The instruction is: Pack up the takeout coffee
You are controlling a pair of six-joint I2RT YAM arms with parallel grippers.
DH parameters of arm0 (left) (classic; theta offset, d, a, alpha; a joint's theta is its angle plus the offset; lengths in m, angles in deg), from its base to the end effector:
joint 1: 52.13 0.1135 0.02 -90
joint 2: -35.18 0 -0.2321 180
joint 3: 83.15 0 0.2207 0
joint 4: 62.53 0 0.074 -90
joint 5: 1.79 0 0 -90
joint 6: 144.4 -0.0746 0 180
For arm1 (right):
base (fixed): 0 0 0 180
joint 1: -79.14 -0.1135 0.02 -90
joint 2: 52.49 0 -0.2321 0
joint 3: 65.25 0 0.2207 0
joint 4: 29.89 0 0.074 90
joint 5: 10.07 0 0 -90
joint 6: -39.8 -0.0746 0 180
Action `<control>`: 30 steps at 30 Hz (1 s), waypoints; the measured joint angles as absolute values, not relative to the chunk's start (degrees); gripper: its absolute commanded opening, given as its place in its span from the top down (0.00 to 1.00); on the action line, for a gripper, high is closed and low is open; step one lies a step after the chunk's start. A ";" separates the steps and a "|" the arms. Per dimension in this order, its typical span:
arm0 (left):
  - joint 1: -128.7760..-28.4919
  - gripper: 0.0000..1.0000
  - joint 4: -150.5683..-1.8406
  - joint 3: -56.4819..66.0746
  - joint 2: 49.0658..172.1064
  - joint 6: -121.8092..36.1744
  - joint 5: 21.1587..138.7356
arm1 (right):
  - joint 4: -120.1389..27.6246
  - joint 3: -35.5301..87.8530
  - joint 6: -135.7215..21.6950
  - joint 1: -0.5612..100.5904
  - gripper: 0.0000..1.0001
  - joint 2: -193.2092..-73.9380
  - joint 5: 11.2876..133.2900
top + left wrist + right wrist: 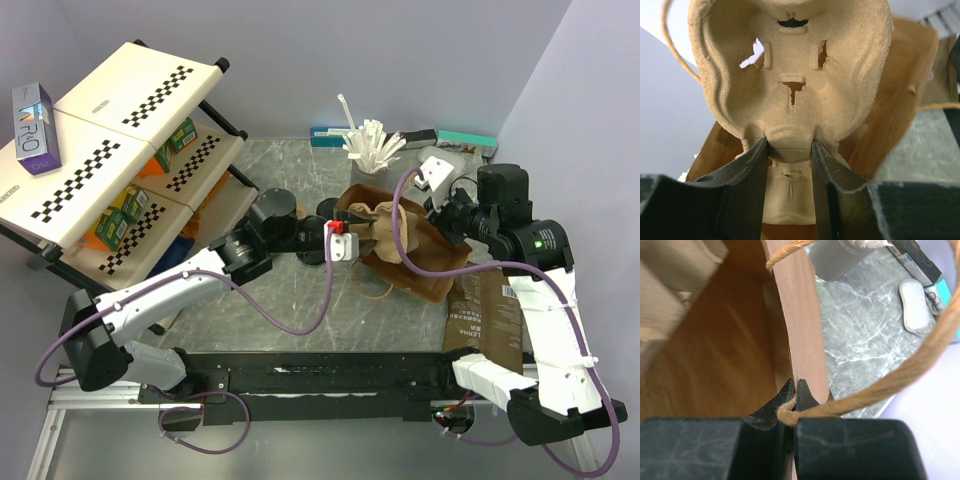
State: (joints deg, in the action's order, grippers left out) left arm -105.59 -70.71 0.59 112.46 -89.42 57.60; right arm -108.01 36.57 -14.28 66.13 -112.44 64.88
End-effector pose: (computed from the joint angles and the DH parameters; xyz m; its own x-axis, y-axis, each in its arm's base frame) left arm 0.1638 -0.2848 0.3606 0.5561 0.0791 -0.8274 0.8247 0.0709 0.5611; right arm 0.1768 0.0607 0.3754 -0.2193 -0.6321 -0.7432 -0.6793 0.6457 -0.3488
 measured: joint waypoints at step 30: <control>-114.00 0.99 -116.57 33.38 131.97 -122.27 65.18 | -111.99 36.55 -10.06 61.08 1.00 -112.02 64.01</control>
State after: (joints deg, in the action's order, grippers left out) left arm -114.00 -116.57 33.38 131.97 -122.27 65.18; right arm -111.99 36.55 -10.06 61.08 -112.02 64.01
